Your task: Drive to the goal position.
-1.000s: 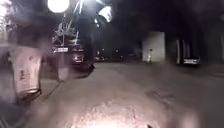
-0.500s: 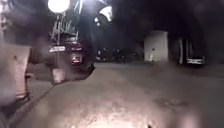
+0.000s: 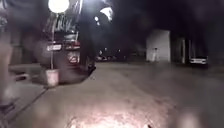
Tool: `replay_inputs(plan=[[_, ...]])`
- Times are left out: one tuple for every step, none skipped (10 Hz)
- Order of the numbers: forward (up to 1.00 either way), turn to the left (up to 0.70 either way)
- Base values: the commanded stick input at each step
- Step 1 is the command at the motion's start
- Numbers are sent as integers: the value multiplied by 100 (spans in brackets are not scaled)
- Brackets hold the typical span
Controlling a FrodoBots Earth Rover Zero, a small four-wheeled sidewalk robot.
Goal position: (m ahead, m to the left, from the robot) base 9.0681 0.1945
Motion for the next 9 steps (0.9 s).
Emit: replay_inputs(plan=[[70, 0], [70, 0], [70, 0], [70, 0], [70, 0], [70, 0], [70, 0], [70, 0], [70, 0]])
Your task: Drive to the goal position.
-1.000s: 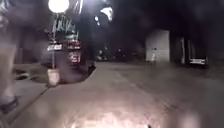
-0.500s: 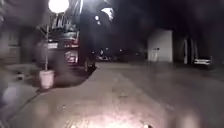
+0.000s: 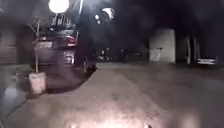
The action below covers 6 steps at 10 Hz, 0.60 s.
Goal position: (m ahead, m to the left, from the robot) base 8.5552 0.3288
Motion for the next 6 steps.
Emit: replay_inputs(plan=[[70, 0], [70, 0], [70, 0], [70, 0], [70, 0], [70, 0]])
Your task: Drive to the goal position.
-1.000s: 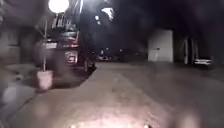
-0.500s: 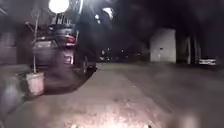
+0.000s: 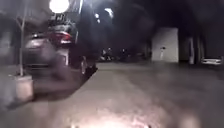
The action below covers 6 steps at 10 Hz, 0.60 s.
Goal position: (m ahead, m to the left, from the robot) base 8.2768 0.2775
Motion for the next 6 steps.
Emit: replay_inputs(plan=[[70, 0], [70, 0], [70, 0], [70, 0], [70, 0], [70, 0]])
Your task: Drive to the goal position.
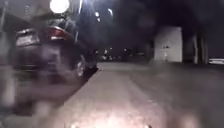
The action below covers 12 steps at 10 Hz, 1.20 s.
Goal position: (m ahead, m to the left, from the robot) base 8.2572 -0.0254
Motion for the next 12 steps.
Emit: replay_inputs(plan=[[70, 0], [70, 0], [70, 0], [70, 0], [70, 0], [70, 0], [70, 0], [70, 0], [70, 0], [70, 0], [70, 0], [70, 0]])
